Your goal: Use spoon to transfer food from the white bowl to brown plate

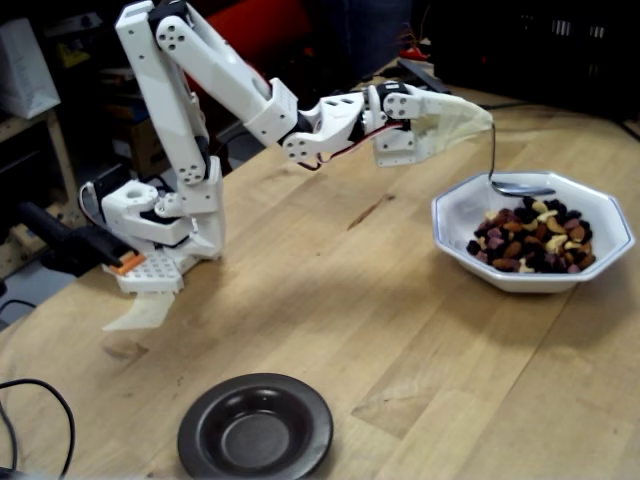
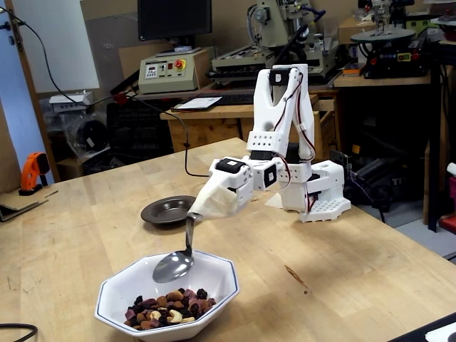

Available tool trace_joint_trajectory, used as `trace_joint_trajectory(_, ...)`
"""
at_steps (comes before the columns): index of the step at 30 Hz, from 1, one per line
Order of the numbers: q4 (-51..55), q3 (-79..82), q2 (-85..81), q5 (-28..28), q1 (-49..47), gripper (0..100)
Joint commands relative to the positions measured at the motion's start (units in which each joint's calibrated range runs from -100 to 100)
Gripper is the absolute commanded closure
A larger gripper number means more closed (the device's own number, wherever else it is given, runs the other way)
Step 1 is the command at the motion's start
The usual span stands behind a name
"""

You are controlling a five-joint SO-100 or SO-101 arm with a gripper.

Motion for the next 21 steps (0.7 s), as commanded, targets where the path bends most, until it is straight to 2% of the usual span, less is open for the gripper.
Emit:
trace_joint_trajectory(1, -1.39, -2.57, -0.8, 0.24, 2.63, 96)
trace_joint_trajectory(8, -1.39, -2.49, -0.8, 3.32, 4.55, 96)
trace_joint_trajectory(21, -1.39, 3.62, -0.63, 3.47, 4.7, 96)
